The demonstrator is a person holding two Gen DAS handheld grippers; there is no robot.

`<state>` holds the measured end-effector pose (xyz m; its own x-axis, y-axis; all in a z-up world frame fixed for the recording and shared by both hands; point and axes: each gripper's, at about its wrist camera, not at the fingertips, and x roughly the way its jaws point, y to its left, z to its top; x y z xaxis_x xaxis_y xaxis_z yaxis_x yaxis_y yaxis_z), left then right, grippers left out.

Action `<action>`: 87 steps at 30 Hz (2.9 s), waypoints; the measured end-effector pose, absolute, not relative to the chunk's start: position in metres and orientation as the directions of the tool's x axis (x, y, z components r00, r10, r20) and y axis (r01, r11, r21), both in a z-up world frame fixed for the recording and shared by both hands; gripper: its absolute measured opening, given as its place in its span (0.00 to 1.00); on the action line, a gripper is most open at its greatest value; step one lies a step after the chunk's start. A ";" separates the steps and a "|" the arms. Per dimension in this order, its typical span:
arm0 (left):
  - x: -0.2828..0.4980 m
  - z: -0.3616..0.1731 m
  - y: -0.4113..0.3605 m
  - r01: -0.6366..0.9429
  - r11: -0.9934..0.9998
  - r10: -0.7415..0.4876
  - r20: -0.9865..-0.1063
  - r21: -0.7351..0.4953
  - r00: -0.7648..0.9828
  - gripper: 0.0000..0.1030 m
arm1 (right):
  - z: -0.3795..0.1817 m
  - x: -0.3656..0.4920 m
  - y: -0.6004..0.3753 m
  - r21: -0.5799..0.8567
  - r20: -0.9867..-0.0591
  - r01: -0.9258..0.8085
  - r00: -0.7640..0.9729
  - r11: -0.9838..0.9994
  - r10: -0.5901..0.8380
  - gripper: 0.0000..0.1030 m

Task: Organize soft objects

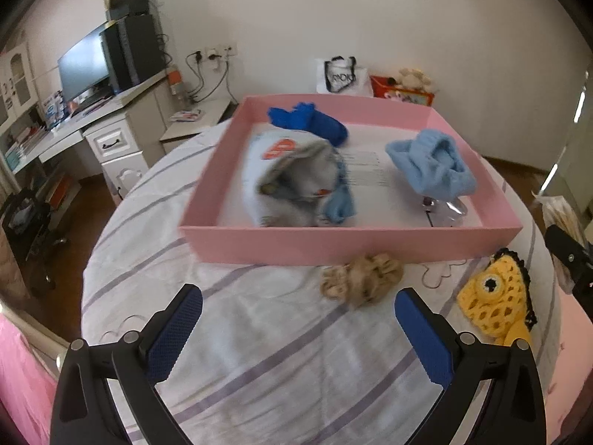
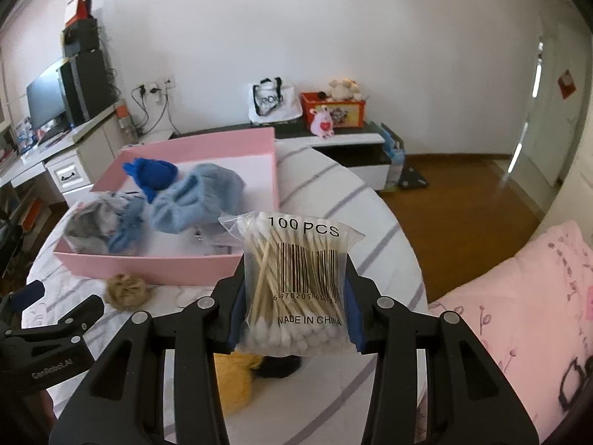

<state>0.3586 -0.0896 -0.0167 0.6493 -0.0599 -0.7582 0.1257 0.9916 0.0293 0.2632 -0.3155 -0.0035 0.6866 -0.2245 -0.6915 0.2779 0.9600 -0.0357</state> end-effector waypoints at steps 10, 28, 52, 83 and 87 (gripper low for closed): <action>0.392 -0.025 -0.111 0.134 0.991 -0.064 -0.789 0.023 0.611 1.00 | -0.026 0.282 -0.336 -0.001 -0.727 0.268 0.662 0.964 -0.184 0.40; 0.393 -0.037 -0.133 0.249 0.968 -0.152 -0.788 0.002 0.596 0.26 | -0.034 0.286 -0.345 0.022 -0.740 0.268 0.652 0.963 -0.165 0.40; 0.309 0.024 -0.081 0.224 0.973 -0.197 -0.696 -0.053 0.691 0.25 | 0.022 0.232 -0.290 -0.041 -0.643 0.234 0.738 0.971 -0.205 0.40; 0.097 0.129 -0.022 0.159 0.987 -0.157 -0.372 -0.025 0.915 0.25 | 0.118 0.116 -0.206 -0.071 -0.383 0.114 0.914 0.991 -0.133 0.40; 0.069 0.136 -0.019 0.164 0.986 -0.164 -0.321 -0.026 0.933 0.25 | 0.129 0.102 -0.200 -0.075 -0.339 0.108 0.932 0.991 -0.127 0.40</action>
<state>0.0687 -0.0192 0.1364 0.9330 -0.1636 -0.3207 0.1641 0.9861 -0.0257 0.1017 -0.2004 0.1287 0.9323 -0.1270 -0.3387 0.1078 0.9913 -0.0750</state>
